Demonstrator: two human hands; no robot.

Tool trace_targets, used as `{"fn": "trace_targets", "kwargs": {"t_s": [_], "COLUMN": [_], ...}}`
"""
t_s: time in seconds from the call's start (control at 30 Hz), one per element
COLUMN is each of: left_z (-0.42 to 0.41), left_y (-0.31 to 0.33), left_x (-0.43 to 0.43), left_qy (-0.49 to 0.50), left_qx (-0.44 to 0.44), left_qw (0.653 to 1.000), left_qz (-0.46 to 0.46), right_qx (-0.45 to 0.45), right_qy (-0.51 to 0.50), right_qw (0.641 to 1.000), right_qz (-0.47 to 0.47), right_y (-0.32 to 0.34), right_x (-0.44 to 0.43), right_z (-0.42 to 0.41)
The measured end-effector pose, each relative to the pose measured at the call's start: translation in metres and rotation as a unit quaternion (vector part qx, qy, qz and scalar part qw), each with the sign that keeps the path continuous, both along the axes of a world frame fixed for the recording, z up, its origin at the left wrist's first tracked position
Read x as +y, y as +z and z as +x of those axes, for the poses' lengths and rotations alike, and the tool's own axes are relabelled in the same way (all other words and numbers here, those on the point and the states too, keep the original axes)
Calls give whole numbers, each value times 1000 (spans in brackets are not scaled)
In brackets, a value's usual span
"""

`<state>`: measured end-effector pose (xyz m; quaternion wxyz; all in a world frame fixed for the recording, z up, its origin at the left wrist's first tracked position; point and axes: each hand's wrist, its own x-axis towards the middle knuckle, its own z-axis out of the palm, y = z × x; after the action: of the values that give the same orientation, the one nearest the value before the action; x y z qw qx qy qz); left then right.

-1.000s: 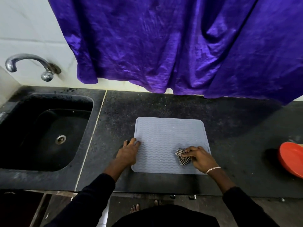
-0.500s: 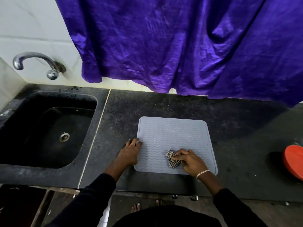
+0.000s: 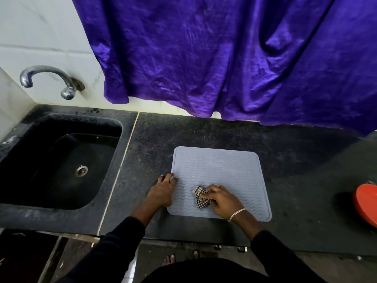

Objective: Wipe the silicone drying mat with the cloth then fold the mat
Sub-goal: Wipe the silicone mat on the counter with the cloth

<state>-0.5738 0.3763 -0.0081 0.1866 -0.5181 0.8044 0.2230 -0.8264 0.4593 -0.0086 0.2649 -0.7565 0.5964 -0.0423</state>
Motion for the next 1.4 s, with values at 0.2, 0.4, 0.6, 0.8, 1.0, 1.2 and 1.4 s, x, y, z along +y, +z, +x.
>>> {"fn": "trace_targets", "kwargs": {"t_s": [0.2, 0.4, 0.6, 0.8, 1.0, 1.2, 1.4], "left_z": [4, 7, 6, 6, 7, 11, 16], "left_y": [-2, -1, -1, -2, -4, -7, -13], "left_x": [0, 0, -1, -1, -2, -7, -10], "left_qy": [-2, -1, -3, -2, 4, -5, -39], "left_qx": [12, 18, 16, 18, 21, 31, 37], "left_qw": [1000, 1000, 1000, 1000, 999, 999, 999], "left_qz": [3, 25, 21, 20, 28, 20, -8], "right_qx": [28, 50, -29, -18, 8, 5, 21], "right_qy": [7, -10, 35, 24, 34, 58, 112], "right_qw": [1000, 999, 999, 1000, 999, 998, 993], "right_qz": [10, -2, -4, 2, 6, 0, -10], "right_y": [-3, 7, 10, -5, -1, 12, 7], "right_x": [8, 3, -16, -6, -3, -21, -29], "right_z": [-15, -43, 2, 25, -14, -2, 45]}}
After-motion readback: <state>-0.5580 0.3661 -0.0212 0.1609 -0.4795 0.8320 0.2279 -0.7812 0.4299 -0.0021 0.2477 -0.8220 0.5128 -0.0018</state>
